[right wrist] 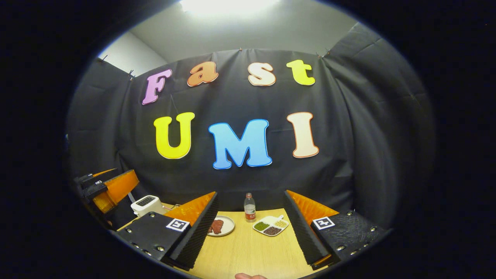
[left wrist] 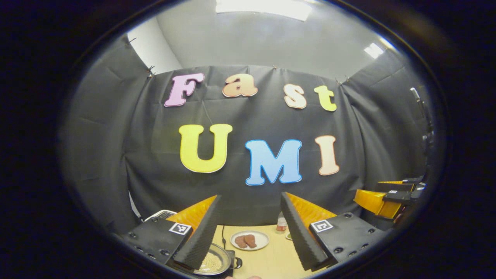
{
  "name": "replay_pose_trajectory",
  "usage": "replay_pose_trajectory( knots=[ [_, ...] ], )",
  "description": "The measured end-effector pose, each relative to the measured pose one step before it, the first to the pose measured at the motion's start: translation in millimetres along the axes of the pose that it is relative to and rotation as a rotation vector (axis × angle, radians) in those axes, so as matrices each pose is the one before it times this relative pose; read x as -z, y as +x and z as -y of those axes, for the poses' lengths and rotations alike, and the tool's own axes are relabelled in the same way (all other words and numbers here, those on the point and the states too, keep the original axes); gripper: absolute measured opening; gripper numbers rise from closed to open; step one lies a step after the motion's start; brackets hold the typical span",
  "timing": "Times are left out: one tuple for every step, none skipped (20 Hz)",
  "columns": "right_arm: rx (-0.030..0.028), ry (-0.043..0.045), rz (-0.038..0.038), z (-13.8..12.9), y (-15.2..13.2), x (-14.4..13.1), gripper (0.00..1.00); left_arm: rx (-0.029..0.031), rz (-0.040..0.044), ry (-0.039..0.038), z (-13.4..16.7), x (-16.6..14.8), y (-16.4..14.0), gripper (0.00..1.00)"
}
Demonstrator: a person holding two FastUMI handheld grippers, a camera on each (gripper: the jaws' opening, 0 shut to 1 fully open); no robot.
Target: First push the handle of the pot to place it horizontally, then grasp the pot with both hands and set it on the induction cooktop.
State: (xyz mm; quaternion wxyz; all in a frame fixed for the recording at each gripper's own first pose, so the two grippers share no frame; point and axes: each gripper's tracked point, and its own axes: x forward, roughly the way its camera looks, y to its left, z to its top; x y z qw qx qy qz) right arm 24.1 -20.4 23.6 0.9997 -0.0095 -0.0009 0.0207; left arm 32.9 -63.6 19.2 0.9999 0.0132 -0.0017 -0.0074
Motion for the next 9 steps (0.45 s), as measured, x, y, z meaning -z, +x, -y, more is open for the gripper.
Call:
replay_pose_trajectory(
  knots=[
    [-0.00563,-0.00141,-0.00092,5.08,-0.18,-0.51,1.0,-0.00938,-0.00456,-0.0012,1.27,1.87,-2.02,0.96],
    [-0.00972,0.00094,0.00039,3.13,-0.65,0.23,0.99,-0.00642,-0.00153,0.00165,1.71,-0.2,-2.6,1.0],
    [-0.00886,0.00197,-0.00468,2.41,1.38,0.51,0.99,-0.00947,-0.0013,0.00507,-0.19,0.73,-1.22,1.0],
    [-0.01111,0.00647,-0.00572,1.9,-0.48,0.54,0.99,-0.01642,-0.00398,0.00831,-0.18,-0.65,-2.63,1.0],
    [-0.01312,0.00576,-0.00522,1.88,0.23,0.64,1.0,-0.01784,-0.00631,0.00826,-1.17,1.81,-2.96,1.0],
    [-0.01126,0.00581,-0.00208,1.54,-0.99,-1.05,1.0,-0.01113,-0.00489,0.00358,-0.23,-0.02,-0.78,1.0],
    [-0.0077,0.00216,0.00107,1.89,0.89,-0.78,1.0,-0.01081,-0.00118,0.00426,0.12,0.19,-2.22,0.98],
    [-0.00244,-0.00175,0.00194,1.45,-0.28,-2.05,1.0,-0.01108,-0.00373,0.0024,-1.86,0.19,-2.45,0.96],
    [0.00479,-0.0028,-0.00308,1.73,-0.88,-1.08,1.0,-0.00015,-0.0084,-0.00584,0.37,0.67,-1.45,0.96]
  ],
)
